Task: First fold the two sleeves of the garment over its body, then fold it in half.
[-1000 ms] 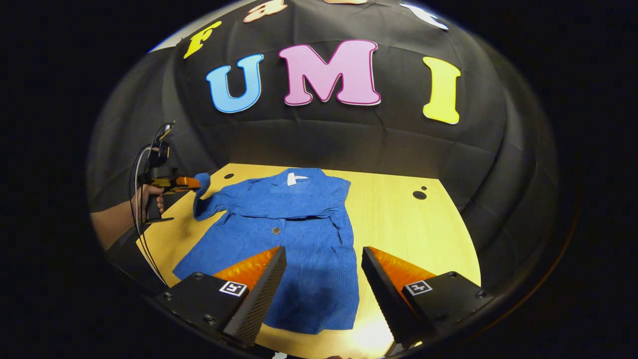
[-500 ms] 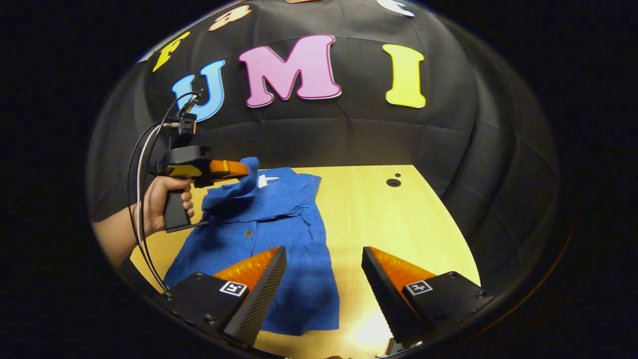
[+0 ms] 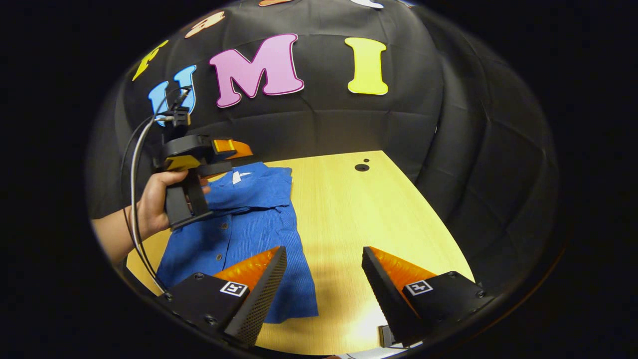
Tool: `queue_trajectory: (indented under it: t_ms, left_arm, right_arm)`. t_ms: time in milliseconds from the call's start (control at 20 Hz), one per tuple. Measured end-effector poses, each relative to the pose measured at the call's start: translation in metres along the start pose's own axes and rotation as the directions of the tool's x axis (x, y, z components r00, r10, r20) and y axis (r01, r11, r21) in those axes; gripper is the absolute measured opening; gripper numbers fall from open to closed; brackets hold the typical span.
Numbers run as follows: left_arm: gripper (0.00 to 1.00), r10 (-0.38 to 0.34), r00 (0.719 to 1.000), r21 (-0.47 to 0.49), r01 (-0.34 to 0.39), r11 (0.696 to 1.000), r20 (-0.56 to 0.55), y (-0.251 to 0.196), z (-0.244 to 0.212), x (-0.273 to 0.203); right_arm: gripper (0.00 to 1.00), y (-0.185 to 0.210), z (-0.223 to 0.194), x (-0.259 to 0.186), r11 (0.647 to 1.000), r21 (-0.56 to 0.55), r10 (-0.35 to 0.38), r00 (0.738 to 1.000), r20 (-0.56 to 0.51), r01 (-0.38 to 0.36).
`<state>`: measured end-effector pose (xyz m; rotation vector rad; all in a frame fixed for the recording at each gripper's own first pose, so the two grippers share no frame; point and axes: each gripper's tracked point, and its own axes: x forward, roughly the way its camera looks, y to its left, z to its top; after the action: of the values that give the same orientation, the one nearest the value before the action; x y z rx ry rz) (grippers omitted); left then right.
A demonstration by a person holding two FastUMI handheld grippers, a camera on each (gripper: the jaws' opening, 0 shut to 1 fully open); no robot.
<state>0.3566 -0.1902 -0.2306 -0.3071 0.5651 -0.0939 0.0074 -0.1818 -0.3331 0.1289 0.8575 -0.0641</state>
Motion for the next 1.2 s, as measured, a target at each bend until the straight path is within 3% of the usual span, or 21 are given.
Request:
queue_trajectory:
  t_ms: [200, 400, 550, 800, 1050, 1200]
  left_arm:
    - [0.85, 0.104, 0.994, 0.098, -0.102, 0.990, -0.020, 0.050, -0.025, -0.079]
    - [0.85, 0.221, 0.968, 0.156, -0.201, 0.967, -0.121, 0.114, -0.083, -0.164]
    - [0.85, 0.349, 0.910, 0.176, -0.314, 0.933, -0.224, 0.169, -0.135, -0.222]
    - [0.85, 0.467, 0.794, 0.109, -0.463, 0.879, -0.390, 0.221, -0.217, -0.300]
    - [0.85, 0.483, 0.753, 0.083, -0.503, 0.860, -0.447, 0.232, -0.243, -0.312]
    - [0.85, 0.471, 0.750, 0.113, -0.477, 0.871, -0.464, 0.229, -0.245, -0.291]
  right_arm:
    - [0.98, 0.006, -0.025, 0.004, 1.000, 0.019, 0.017, 0.998, -0.059, -0.016]
    - [0.98, 0.013, -0.059, 0.015, 0.999, 0.022, 0.039, 0.987, -0.157, -0.036]
    - [0.98, 0.014, -0.083, 0.025, 0.999, -0.004, 0.040, 0.974, -0.222, -0.042]
    - [0.99, 0.013, -0.118, 0.037, 0.998, -0.042, 0.032, 0.952, -0.303, -0.046]
    - [0.99, 0.016, -0.141, 0.045, 0.999, -0.021, 0.019, 0.934, -0.357, -0.028]
    - [0.99, 0.014, -0.149, 0.047, 0.999, -0.031, 0.005, 0.922, -0.387, -0.018]
